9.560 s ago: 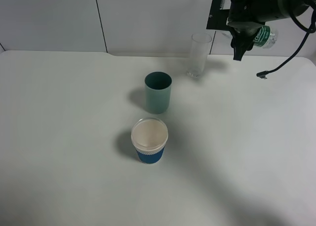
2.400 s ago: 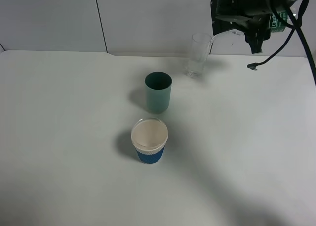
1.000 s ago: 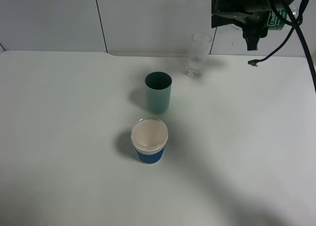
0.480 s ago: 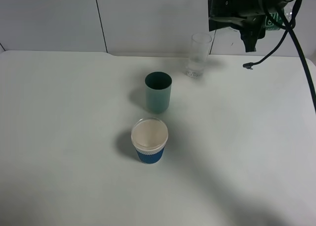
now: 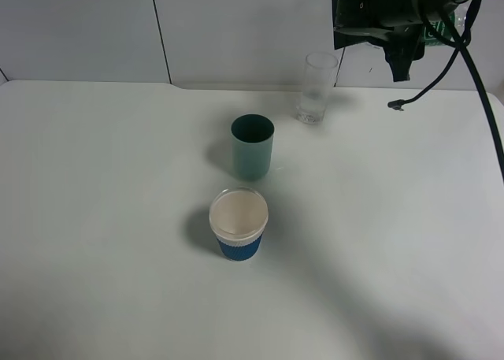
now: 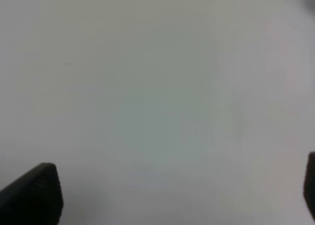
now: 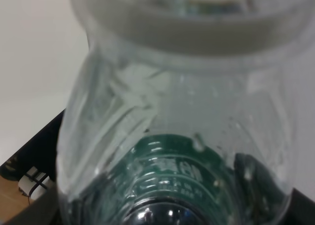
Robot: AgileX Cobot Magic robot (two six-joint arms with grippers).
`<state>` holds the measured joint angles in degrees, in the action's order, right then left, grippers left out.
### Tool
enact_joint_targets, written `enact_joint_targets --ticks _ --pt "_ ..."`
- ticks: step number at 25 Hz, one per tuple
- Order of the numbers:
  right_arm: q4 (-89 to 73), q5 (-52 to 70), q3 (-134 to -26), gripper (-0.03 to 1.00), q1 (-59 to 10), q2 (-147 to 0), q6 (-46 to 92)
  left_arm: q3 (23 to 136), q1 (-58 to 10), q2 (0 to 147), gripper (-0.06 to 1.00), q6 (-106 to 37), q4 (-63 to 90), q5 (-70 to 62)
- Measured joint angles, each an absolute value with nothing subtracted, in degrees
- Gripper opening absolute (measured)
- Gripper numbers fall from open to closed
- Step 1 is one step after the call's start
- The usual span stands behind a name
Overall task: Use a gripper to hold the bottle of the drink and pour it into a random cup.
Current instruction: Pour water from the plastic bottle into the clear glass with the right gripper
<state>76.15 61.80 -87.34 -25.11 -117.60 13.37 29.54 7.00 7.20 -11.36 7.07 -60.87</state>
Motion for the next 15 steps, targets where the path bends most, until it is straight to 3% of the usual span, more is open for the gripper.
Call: enact_joint_targets --ticks 15 --pt "75.8 61.8 -87.3 0.56 -25.2 -117.6 12.9 29.5 7.0 7.2 0.99 -11.4 7.1 -60.9"
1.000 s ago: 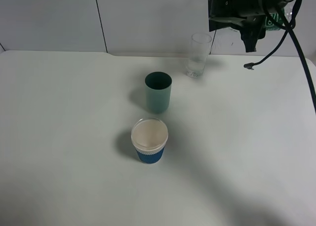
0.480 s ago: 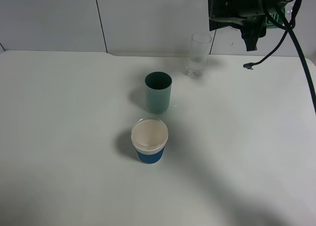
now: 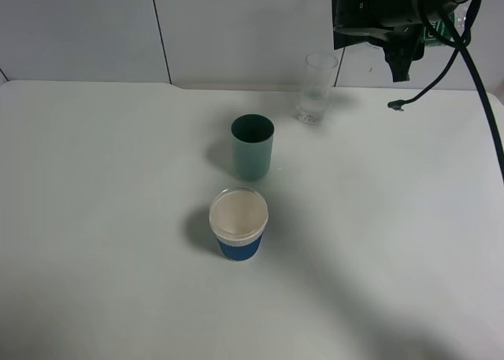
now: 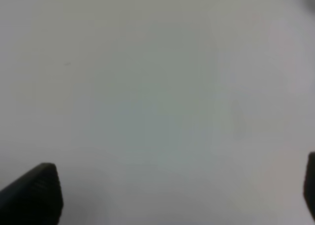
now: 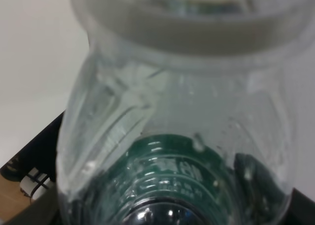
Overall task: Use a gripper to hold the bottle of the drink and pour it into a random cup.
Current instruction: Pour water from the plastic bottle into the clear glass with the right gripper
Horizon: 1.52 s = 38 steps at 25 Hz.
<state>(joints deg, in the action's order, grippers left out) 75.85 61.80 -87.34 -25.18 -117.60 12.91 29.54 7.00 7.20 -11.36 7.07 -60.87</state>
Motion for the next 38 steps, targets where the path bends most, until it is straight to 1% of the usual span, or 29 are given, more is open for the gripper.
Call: enact_joint_targets --ticks 4,8,16,31,38 --pt "75.8 61.8 -87.3 0.56 -25.2 -117.6 12.4 29.5 7.0 7.2 0.99 -11.4 7.1 -60.9" --pt "75.0 63.5 -90.2 0.56 -25.6 -119.6 11.8 29.5 7.0 7.2 0.99 -11.4 7.1 -60.9" --pt "74.8 62.7 -90.6 0.56 -26.1 -119.9 11.8 29.5 7.0 7.2 0.99 -11.4 7.1 -60.9" --pt "76.2 62.6 -90.6 0.56 -26.7 -120.4 14.2 29.5 7.0 7.2 0.99 -11.4 7.1 -60.9" --pt "77.1 62.7 -90.6 0.56 -26.9 -120.4 17.4 29.5 7.0 7.2 0.99 -11.4 7.1 -60.9"
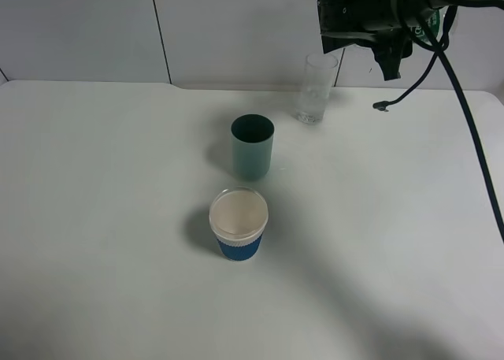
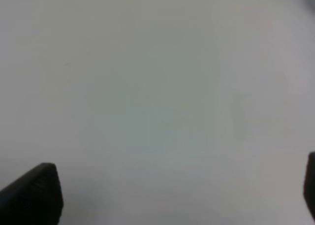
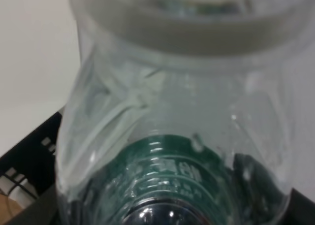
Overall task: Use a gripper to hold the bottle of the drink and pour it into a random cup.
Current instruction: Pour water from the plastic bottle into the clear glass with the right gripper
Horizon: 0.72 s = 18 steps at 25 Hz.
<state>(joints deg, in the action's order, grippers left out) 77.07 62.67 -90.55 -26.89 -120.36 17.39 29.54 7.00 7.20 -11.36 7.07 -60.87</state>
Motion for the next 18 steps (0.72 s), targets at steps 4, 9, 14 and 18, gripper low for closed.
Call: enact_joint_targets --ticks 4,9,14,18 --pt "77.4 62.7 -90.6 0.56 -27.1 -120.4 18.0 29.5 7.0 7.2 0.99 -11.4 7.1 -60.9" --pt "77.5 62.8 -90.6 0.56 -27.1 -120.4 18.9 29.5 7.0 7.2 0.99 -11.4 7.1 -60.9" --pt "77.5 63.9 -90.6 0.56 -27.1 -120.4 20.0 29.5 7.0 7.2 0.99 -11.4 7.1 -60.9" --pt "77.7 64.3 -90.6 0.56 -27.3 -120.4 20.0 29.5 7.0 7.2 0.99 -11.4 7.1 -60.9"
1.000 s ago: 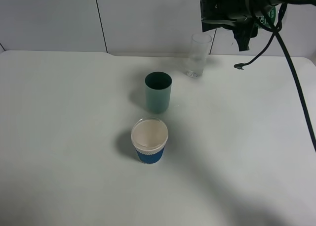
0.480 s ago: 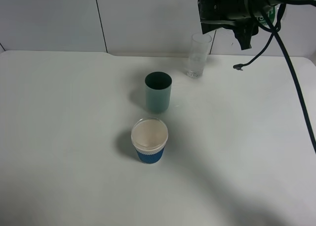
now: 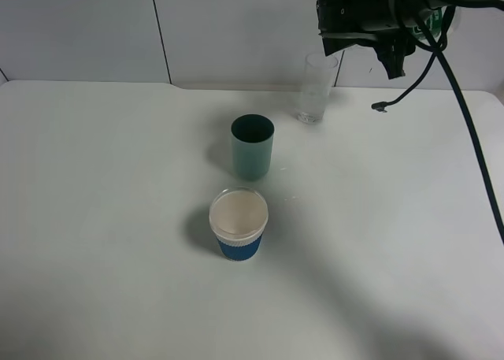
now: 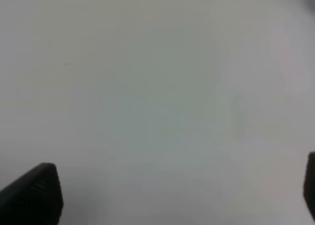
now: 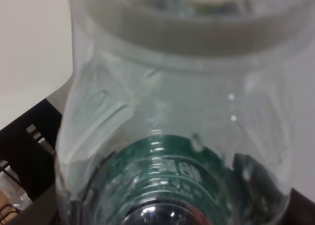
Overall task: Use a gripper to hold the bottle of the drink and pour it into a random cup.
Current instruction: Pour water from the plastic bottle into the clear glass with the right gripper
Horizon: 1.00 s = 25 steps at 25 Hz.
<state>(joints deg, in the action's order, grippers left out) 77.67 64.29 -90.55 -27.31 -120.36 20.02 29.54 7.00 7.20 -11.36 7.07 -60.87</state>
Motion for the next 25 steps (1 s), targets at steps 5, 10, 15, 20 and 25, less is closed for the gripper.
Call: enact_joint_targets --ticks 5,10,15,20,25 --pt "77.8 64.3 -90.6 0.56 -27.4 -120.4 20.9 29.5 7.0 7.2 0.99 -11.4 7.1 -60.9" --pt "77.8 65.1 -90.6 0.56 -27.4 -120.4 21.6 29.5 7.0 7.2 0.99 -11.4 7.1 -60.9" --pt "77.8 65.4 -90.6 0.56 -27.4 -120.4 21.9 29.5 7.0 7.2 0.99 -11.4 7.1 -60.9" --pt "77.8 65.6 -90.6 0.56 -27.4 -120.4 21.3 29.5 7.0 7.2 0.99 -11.4 7.1 -60.9" --pt "77.8 65.5 -90.6 0.56 -27.4 -120.4 18.3 29.5 7.0 7.2 0.99 -11.4 7.1 -60.9"
